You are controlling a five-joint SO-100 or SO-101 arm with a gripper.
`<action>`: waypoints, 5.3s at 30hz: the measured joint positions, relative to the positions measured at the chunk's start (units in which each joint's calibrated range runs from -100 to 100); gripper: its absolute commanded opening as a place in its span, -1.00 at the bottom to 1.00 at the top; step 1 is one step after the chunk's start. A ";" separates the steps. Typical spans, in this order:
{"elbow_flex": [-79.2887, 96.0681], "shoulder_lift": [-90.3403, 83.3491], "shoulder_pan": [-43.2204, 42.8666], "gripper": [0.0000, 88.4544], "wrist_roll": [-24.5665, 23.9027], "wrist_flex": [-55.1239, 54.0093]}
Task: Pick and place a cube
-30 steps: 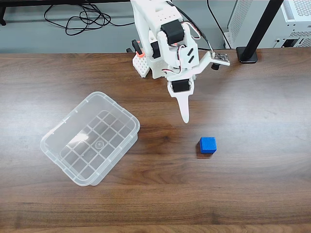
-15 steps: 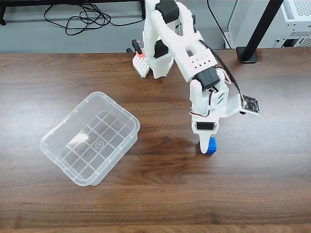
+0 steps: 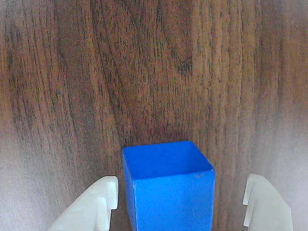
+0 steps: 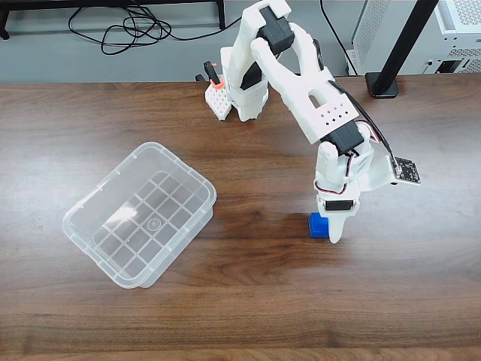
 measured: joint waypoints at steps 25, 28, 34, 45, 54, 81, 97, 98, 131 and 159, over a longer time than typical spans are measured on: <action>-2.43 4.74 4.60 -0.62 4.70 0.00; -2.43 4.74 4.60 -0.66 4.85 0.00; -4.23 4.74 4.68 -0.74 5.74 1.19; -23.78 -1.29 13.95 -0.74 9.50 16.77; -28.74 -11.45 38.13 -0.73 18.27 22.70; 3.69 -8.09 58.66 -0.49 26.93 1.44; 13.42 -44.94 42.49 -0.79 27.56 18.30; 16.40 -48.56 40.19 -0.79 27.56 18.89; 88.47 -117.26 23.46 -0.80 19.57 -0.51; 88.47 -117.26 23.46 -0.80 19.57 -0.51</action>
